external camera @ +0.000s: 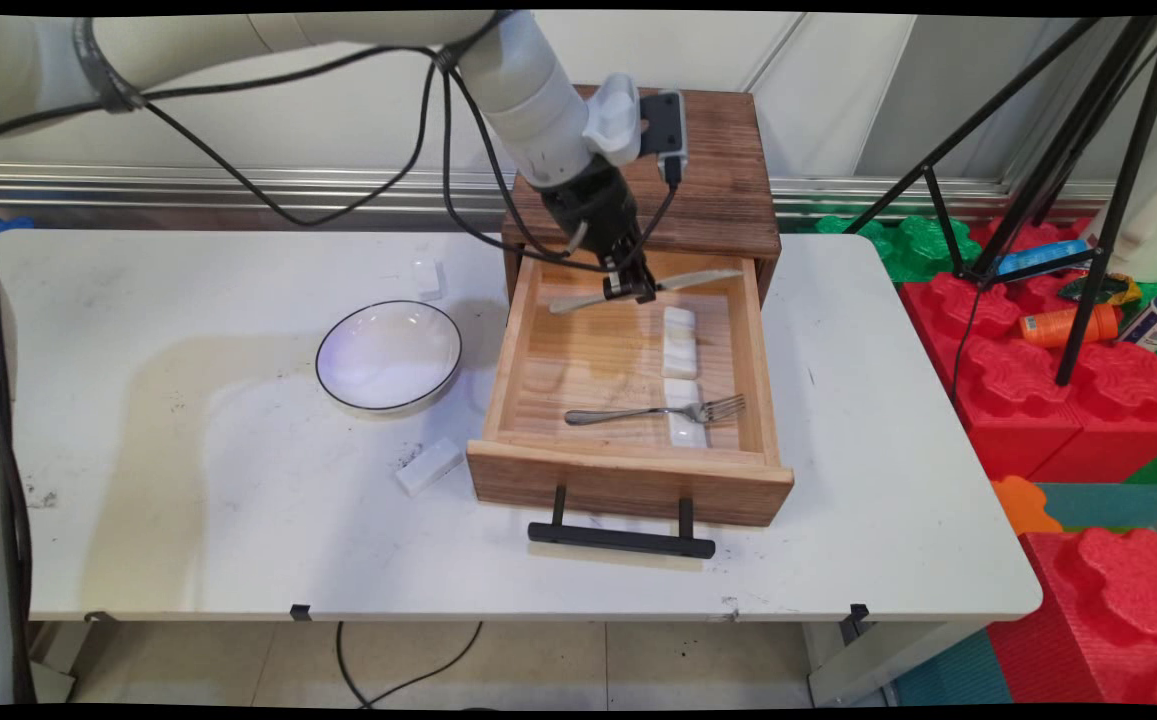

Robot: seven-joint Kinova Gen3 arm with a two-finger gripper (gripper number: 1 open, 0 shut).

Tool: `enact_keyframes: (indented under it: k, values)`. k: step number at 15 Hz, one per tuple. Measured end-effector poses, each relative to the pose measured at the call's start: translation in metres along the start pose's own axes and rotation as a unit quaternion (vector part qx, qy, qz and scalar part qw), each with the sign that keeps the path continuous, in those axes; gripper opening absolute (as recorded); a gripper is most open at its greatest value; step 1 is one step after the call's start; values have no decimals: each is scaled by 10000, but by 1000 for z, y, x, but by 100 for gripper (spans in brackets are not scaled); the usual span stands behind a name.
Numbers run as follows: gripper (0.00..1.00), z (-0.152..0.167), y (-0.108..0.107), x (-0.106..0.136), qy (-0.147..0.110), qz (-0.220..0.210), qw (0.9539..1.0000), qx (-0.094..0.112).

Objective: Place the picked object into the drawer

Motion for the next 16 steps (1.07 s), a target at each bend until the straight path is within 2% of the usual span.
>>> enact_keyframes:
  k: [8,16]
  values:
    - [0,32,-6,-21,1,6,9997,-249]
    - [0,50,-15,-40,-47,59,9993,-371]
